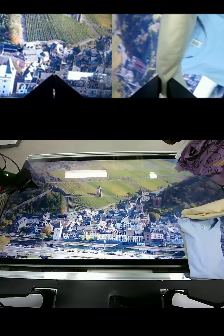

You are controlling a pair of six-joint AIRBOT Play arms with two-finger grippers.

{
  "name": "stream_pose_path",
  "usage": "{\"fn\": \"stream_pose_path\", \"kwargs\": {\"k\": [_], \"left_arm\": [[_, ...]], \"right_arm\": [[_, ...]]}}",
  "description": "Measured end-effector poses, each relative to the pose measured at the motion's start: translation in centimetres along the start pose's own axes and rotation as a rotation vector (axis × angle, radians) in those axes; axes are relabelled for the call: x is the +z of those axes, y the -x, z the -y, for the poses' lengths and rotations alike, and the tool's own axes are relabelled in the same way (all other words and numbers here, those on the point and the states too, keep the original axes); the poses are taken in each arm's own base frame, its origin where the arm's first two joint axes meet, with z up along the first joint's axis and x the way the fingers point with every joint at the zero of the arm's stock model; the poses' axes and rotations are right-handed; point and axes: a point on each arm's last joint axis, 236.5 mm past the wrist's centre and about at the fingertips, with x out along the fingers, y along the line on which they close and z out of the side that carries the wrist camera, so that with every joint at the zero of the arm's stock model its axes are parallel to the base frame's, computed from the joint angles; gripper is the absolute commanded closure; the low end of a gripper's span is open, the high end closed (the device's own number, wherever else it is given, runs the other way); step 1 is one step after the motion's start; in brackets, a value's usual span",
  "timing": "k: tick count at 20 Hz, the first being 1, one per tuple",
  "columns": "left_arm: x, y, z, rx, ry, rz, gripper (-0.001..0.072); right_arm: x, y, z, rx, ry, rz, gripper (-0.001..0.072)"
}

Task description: Fold the clothes and pants, and hang the long-sleeved shirts on hangers.

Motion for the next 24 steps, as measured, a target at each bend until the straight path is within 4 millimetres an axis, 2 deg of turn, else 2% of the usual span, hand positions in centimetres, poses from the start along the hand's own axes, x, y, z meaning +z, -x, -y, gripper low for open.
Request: {"fn": "stream_pose_path", "kwargs": {"k": [4, 8, 11, 15, 19, 24], "left_arm": [[0.0, 0.0, 0.0, 0.000, 0.000, 0.000, 0.0685], [-0.1, 0.0, 0.0, 0.001, 0.000, -0.003, 0.0685], [-0.1, 0.0, 0.0, 0.001, 0.000, -0.004, 0.0685], [-0.2, 0.0, 0.0, 0.001, 0.000, -0.007, 0.0685], [-0.2, 0.0, 0.0, 0.001, 0.000, -0.007, 0.0685], [-0.2, 0.0, 0.0, 0.002, 0.000, -0.007, 0.0685]], "right_arm": [[-1.7, -1.0, 4.7, -0.171, 0.090, -0.058, 0.0677], [-4.2, -2.2, 10.4, -0.314, 0.129, -0.090, 0.0677], [-6.4, -3.5, 14.6, -0.393, 0.137, -0.101, 0.0677], [-9.3, -5.7, 19.1, -0.474, 0.132, -0.131, 0.0677], [-10.9, -7.3, 22.3, -0.553, 0.149, -0.150, 0.0677], [-11.7, -8.2, 25.1, -0.635, 0.174, -0.160, 0.0677]]}}
